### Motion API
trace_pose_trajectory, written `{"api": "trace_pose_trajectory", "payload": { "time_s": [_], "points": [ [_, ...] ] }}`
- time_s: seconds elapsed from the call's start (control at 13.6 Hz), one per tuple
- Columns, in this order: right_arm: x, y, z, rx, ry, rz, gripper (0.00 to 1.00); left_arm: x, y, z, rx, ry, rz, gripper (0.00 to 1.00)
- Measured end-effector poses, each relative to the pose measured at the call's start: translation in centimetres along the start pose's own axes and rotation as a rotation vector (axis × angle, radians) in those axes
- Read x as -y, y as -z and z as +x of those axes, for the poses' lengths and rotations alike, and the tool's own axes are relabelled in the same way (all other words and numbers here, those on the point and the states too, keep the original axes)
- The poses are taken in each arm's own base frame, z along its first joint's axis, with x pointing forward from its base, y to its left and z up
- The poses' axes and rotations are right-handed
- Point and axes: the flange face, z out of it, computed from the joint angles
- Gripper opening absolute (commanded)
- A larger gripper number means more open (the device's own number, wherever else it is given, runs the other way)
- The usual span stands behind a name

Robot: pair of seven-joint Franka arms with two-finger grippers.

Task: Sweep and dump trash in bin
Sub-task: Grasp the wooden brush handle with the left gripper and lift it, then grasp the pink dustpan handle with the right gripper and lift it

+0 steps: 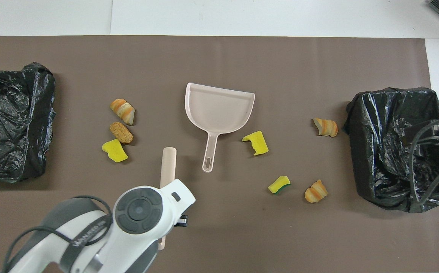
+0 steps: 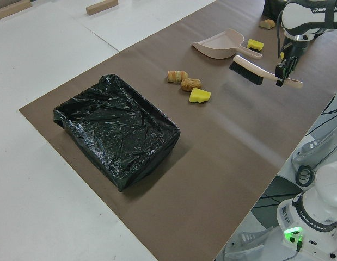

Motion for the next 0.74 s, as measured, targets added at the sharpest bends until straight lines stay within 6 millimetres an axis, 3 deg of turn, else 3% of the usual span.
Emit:
{"api": "trace_pose_trajectory", "payload": {
  "time_s": [0.22,0.51,0.74],
  "points": [
    [4.1,-1.3,0.6,-0.049,0.002,0.015,1.0,8.7,3.1,2.4,-0.036,0.033,-0.015,0.0],
    [11.5,-4.7,2.7,-0.096,-0.04,0.052,1.0,20.4,2.6,5.8,-0.073,0.009,-0.053,0.0],
    [19.1,-8.2,4.0,-0.119,-0.097,0.084,1.0,27.2,1.6,7.2,-0.105,0.027,-0.067,0.0]
  ]
}}
